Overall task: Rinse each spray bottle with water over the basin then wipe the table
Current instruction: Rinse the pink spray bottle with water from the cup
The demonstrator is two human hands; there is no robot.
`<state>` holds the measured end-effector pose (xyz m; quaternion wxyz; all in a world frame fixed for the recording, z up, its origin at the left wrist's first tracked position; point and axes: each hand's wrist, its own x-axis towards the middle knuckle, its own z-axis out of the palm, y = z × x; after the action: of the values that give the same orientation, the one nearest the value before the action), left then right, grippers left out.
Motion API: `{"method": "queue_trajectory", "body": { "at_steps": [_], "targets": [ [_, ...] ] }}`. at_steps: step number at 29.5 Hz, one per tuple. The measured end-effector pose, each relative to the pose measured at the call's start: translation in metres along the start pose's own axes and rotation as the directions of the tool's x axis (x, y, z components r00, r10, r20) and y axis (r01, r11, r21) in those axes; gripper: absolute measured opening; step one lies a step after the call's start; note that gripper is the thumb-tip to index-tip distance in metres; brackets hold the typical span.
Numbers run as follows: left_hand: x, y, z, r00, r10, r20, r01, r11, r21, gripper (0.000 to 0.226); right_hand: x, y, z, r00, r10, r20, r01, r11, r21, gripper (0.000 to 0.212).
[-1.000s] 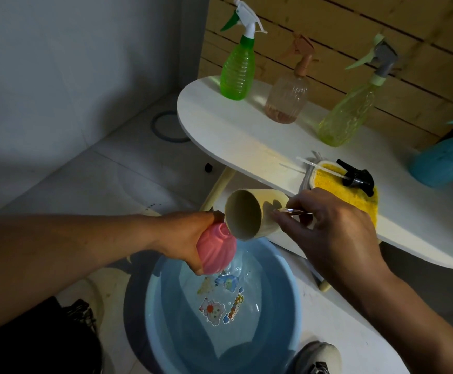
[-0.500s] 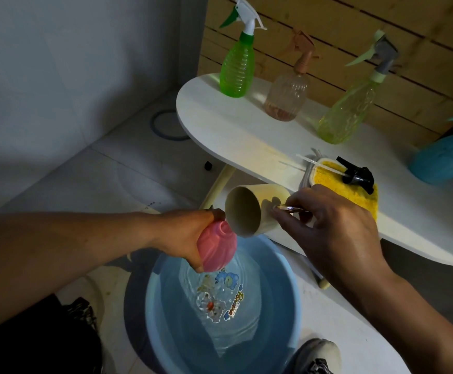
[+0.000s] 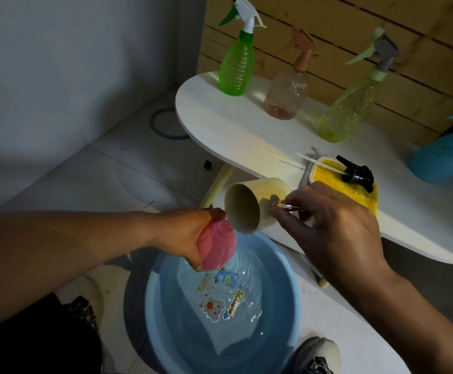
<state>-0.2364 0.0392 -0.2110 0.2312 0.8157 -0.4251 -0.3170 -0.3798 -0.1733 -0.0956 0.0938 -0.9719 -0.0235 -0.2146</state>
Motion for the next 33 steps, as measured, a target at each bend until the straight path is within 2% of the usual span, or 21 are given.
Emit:
{"method": "queue_trajectory", "body": {
  "at_steps": [33],
  "targets": [
    [0.0054,-0.0059,0.0046,0.997,0.069,-0.025,-0.068,0.997,0.029,0.097,-0.0066,-0.0029,-0.0067,0.974,-0.224,-0.046,0.212,0.959,-0.186,0.023]
  ]
}}
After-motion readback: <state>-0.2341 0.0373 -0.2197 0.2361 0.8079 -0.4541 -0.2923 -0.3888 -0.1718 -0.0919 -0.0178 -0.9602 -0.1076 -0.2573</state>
